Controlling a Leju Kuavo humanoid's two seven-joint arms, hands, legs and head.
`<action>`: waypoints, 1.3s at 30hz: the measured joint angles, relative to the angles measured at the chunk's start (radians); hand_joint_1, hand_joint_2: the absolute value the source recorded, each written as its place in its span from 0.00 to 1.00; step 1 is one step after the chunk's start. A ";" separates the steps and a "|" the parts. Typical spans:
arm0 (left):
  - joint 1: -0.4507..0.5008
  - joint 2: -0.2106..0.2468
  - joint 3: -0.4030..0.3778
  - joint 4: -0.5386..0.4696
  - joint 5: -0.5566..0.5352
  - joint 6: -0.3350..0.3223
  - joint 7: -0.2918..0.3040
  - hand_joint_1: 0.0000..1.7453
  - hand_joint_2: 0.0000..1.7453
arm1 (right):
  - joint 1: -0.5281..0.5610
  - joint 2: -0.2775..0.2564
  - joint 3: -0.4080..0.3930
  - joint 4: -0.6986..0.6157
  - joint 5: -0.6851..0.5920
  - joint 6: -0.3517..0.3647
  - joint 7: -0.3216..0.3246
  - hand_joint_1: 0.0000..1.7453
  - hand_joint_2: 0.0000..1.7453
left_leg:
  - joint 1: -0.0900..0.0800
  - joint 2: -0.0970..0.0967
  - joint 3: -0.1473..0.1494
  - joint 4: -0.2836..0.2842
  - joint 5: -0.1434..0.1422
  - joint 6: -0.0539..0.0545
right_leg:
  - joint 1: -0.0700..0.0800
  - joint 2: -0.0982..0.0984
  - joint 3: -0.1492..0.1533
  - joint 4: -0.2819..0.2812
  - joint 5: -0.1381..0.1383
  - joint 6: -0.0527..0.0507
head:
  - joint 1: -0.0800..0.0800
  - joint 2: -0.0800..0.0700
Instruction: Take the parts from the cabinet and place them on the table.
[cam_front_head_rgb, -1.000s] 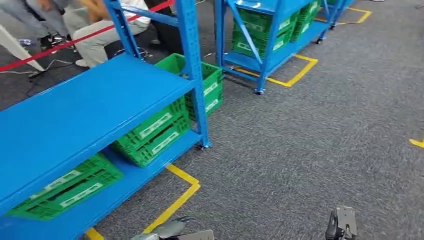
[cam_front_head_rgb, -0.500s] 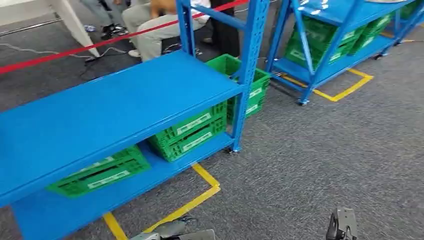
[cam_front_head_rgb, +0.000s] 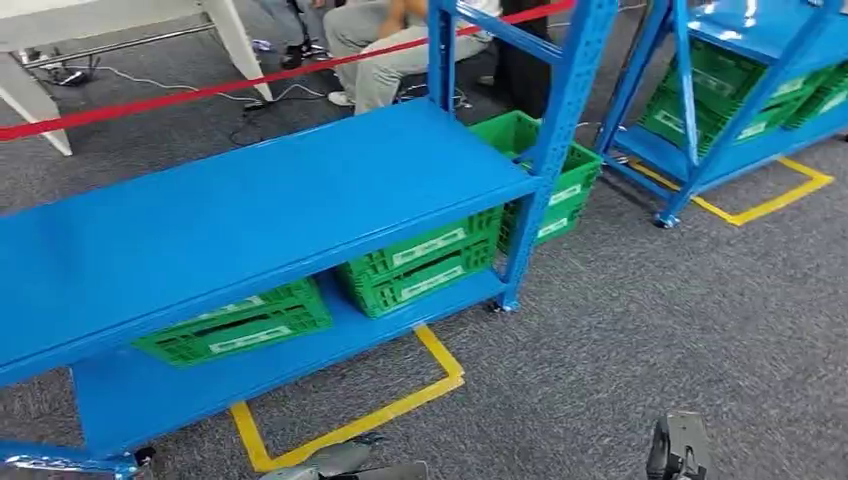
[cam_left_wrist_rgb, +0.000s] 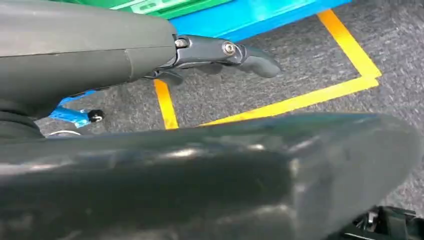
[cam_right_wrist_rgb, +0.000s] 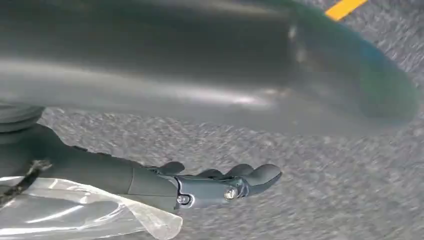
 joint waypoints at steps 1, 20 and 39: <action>-0.002 -0.002 -0.001 0.000 -0.001 0.000 0.000 0.00 0.00 | 0.002 0.000 0.001 0.000 0.000 0.000 0.000 0.00 0.00 | -0.001 -0.010 0.001 -0.012 -0.005 0.002 | -0.002 -0.009 -0.003 0.000 0.000 0.004 | -0.003 0.000; 0.001 0.002 -0.017 0.000 -0.013 -0.013 -0.003 0.00 0.00 | -0.005 -0.007 0.013 0.012 0.002 -0.001 0.002 0.00 0.00 | 0.043 -0.219 0.001 -0.012 -0.010 -0.042 | -0.039 0.139 -0.042 0.015 0.030 0.018 | 0.006 0.000; -0.007 -0.005 -0.024 0.000 -0.017 -0.011 -0.005 0.00 0.00 | -0.010 -0.010 0.016 0.015 0.002 0.000 0.000 0.00 0.00 | 0.015 -0.083 0.020 -0.056 0.015 0.016 | -0.008 0.085 -0.106 0.212 -0.105 0.030 | 0.003 0.000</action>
